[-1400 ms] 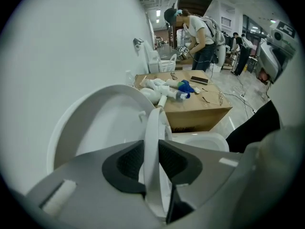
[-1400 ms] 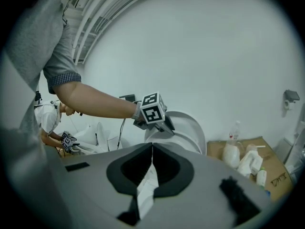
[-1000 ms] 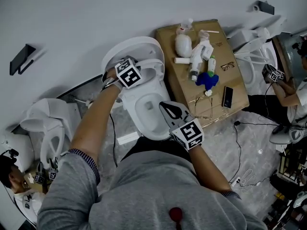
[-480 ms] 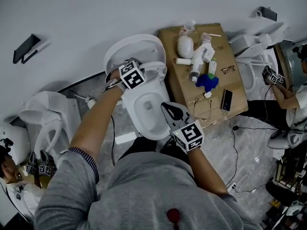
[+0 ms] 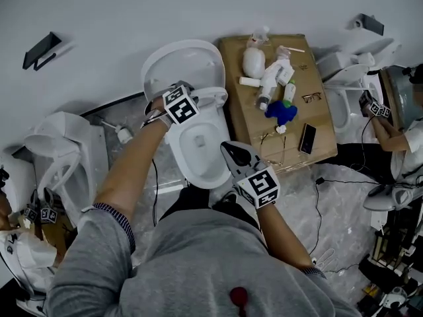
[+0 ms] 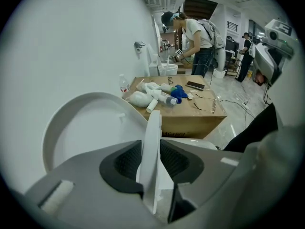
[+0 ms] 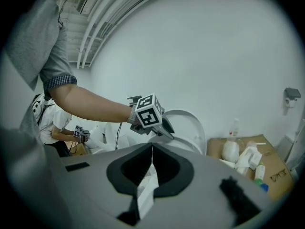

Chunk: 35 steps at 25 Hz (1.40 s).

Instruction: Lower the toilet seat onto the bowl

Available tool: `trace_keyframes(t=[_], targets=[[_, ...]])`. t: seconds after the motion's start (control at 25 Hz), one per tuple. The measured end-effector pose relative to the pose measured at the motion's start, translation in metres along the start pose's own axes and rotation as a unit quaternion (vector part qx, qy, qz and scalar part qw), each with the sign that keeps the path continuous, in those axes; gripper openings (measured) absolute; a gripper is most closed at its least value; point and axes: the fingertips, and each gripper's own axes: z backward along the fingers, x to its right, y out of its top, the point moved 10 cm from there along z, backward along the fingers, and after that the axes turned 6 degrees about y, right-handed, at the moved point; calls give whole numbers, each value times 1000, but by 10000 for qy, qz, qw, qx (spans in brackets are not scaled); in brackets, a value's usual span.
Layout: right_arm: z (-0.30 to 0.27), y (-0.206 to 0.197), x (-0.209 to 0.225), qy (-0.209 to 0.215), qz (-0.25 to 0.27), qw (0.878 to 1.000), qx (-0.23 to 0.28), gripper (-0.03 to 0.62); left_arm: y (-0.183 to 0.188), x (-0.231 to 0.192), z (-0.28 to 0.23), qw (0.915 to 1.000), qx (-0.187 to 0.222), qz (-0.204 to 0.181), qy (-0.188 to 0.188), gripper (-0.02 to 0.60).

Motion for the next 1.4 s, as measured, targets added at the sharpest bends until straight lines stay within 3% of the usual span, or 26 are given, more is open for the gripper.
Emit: trace_keyframes(t=[0.44, 1.4], targets=[[30, -14, -9, 99, 77, 9999, -7, 15, -1, 40, 9, 10000, -75, 61, -22, 135], [67, -39, -20, 400, 47, 9992, -62, 15, -6, 119, 13, 9982, -278, 94, -520, 158]])
